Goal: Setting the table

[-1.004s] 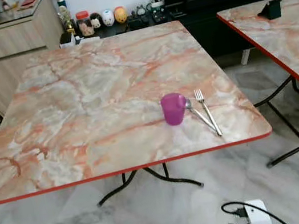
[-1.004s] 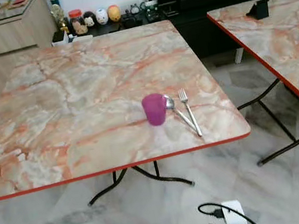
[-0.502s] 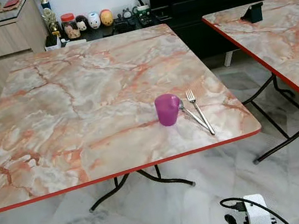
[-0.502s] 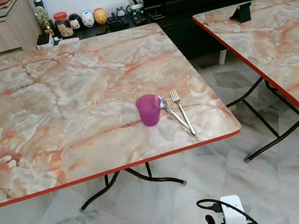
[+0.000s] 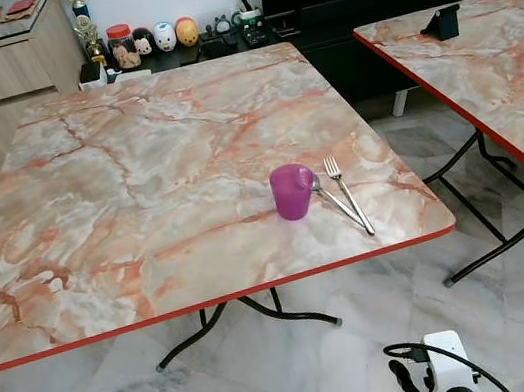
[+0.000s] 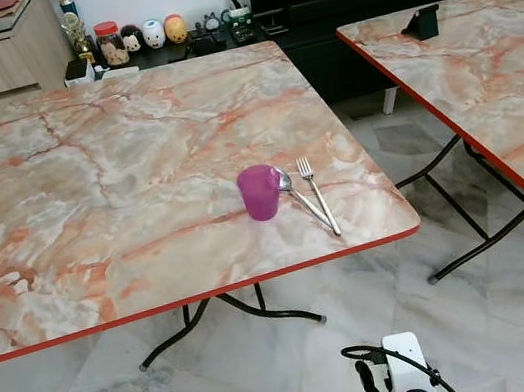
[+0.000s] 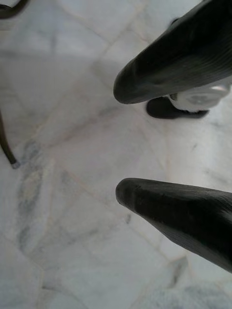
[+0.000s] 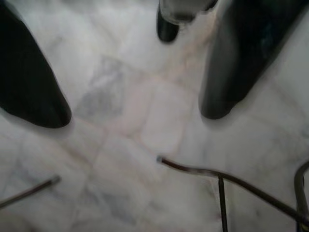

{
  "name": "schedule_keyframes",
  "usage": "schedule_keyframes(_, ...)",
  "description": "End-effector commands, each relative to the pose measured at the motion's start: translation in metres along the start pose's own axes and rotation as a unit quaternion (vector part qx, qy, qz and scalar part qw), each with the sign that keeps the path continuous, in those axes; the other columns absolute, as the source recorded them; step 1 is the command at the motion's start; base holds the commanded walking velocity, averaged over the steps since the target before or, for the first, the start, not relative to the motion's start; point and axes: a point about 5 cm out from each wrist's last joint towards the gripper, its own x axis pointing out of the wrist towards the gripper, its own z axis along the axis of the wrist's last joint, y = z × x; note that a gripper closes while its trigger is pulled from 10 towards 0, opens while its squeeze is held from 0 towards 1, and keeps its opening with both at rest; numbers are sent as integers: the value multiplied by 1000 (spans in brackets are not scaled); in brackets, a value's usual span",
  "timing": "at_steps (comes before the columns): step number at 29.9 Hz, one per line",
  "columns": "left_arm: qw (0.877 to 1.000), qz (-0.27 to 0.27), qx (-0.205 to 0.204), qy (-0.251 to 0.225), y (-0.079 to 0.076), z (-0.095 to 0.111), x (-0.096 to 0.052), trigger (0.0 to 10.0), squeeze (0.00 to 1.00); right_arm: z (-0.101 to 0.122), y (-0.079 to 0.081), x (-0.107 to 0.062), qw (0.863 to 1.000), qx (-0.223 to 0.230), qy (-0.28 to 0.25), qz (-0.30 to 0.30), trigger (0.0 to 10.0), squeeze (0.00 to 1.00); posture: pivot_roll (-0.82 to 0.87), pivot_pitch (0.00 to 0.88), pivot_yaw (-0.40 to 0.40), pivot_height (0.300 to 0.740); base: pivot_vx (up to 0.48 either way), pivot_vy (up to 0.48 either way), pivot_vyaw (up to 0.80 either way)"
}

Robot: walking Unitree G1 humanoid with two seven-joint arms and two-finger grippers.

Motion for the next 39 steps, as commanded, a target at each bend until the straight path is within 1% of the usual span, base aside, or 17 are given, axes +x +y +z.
schedule_keyframes(1,1000,0,15,4,1,-2,-1,10000,0,70,-5,12,987,-21,-162,6,10000,0,-64,0,16,720,0,0,0)
schedule_keyframes(2,1000,0,15,4,2,-2,-1,10000,0,75,-6,10,984,-27,-176,3,10000,0,-64,0,16,720,0,0,0)
schedule_keyframes(3,1000,0,15,5,2,-2,-1,10000,0,71,-14,5,979,-68,-193,-13,10000,0,-65,0,16,720,0,0,0)
schedule_keyframes(4,1000,0,15,5,2,-2,-1,10000,0,71,-14,5,979,-68,-193,-13,10000,0,-65,0,16,720,0,0,0)
schedule_keyframes(5,1000,0,15,6,2,-3,-1,10000,0,68,-17,3,976,-84,-199,-20,10000,0,-65,0,16,720,0,0,0)
schedule_keyframes(7,1000,0,16,8,1,-3,-1,10000,0,70,-14,2,974,-86,-210,-19,10000,0,-67,0,16,720,0,0,0)
schedule_keyframes(8,1000,0,16,10,1,-4,-1,10000,0,76,-10,3,977,-43,-210,-12,10000,0,-65,0,14,720,0,0,0)
schedule_keyframes(10,1000,0,15,11,1,-5,-1,10000,0,84,-8,1,975,-22,-222,-7,10000,0,-65,0,14,720,0,0,0)
schedule_keyframes(17,1000,5,14,17,6,-8,-2,10000,0,96,-8,-17,965,-17,-261,-31,10000,0,-66,0,14,720,0,0,0)
schedule_keyframes(21,1000,7,14,16,7,-9,-3,10000,0,111,-13,-23,958,16,-283,-49,10000,0,-74,0,19,720,0,0,0)
schedule_keyframes(24,1000,5,12,9,7,-6,-2,10000,0,142,-14,-25,948,14,-314,-53,10000,0,-75,0,20,720,0,0,0)
schedule_keyframes(29,1000,1,9,5,4,-3,-1,10000,0,167,-12,-20,943,23,-328,-51,10000,0,-74,0,18,720,0,0,0)
schedule_keyframes(30,1000,-1,4,3,3,-2,0,10000,0,171,-11,-17,943,35,-327,-52,10000,0,-77,0,21,720,0,0,0)
schedule_keyframes(31,1000,-4,5,1,2,0,0,10000,0,187,-9,-10,941,53,-331,-53,10000,0,-76,0,22,720,0,0,0)
schedule_keyframes(32,1000,-5,12,1,1,1,1,10000,0,202,-5,-6,938,48,-340,-51,10000,0,-73,0,20,720,0,0,0)
schedule_keyframes(36,1000,2,6,1,2,0,0,10000,0,229,5,-5,931,50,-359,-34,10000,0,-62,0,11,720,0,0,0)
schedule_keyframes(39,1000,5,3,5,4,-3,-1,10000,0,237,11,-6,929,49,-367,-24,10000,0,-59,0,8,720,0,0,0)
